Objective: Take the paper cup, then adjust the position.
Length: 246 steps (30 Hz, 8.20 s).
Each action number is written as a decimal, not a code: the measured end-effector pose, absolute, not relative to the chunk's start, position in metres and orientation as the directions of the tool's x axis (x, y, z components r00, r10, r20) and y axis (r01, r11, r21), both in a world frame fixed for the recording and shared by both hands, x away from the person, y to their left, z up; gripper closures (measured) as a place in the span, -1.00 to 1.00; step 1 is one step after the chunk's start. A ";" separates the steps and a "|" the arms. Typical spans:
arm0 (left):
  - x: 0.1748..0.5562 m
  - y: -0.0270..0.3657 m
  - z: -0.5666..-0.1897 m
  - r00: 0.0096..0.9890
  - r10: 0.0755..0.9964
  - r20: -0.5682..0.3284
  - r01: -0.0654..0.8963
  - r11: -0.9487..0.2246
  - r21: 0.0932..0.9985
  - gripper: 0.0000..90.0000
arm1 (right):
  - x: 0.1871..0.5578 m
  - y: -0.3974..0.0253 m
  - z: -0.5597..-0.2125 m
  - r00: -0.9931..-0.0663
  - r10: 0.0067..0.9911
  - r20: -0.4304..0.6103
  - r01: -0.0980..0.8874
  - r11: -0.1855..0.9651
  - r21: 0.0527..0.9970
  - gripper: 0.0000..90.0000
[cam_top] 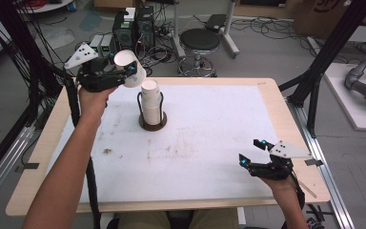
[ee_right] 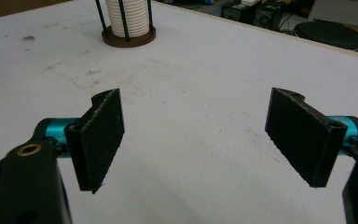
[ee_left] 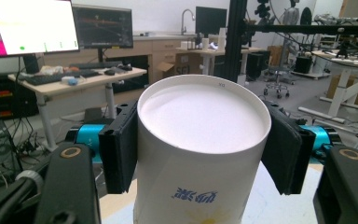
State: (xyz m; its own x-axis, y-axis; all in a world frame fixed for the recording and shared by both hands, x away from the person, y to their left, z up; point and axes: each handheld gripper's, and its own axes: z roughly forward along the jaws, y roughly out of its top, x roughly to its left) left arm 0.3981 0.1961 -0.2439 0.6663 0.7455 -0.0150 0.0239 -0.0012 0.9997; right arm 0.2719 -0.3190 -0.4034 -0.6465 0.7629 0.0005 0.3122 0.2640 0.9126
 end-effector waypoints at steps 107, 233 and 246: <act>0.314 0.071 -0.355 0.976 0.193 -0.097 0.129 -0.165 0.978 -0.20 | 0.304 -0.181 -0.389 -0.962 0.268 0.055 0.151 0.354 0.923 -0.54; 0.310 0.112 -0.370 0.978 0.176 -0.107 0.150 -0.250 0.957 -0.17 | 0.298 -0.217 -0.368 -0.954 0.300 0.007 0.132 0.397 0.908 -0.56; 0.307 0.110 -0.371 0.988 0.117 -0.097 0.119 -0.198 0.973 -0.17 | 0.296 -0.214 -0.388 -0.965 0.256 0.065 0.150 0.329 0.933 -0.56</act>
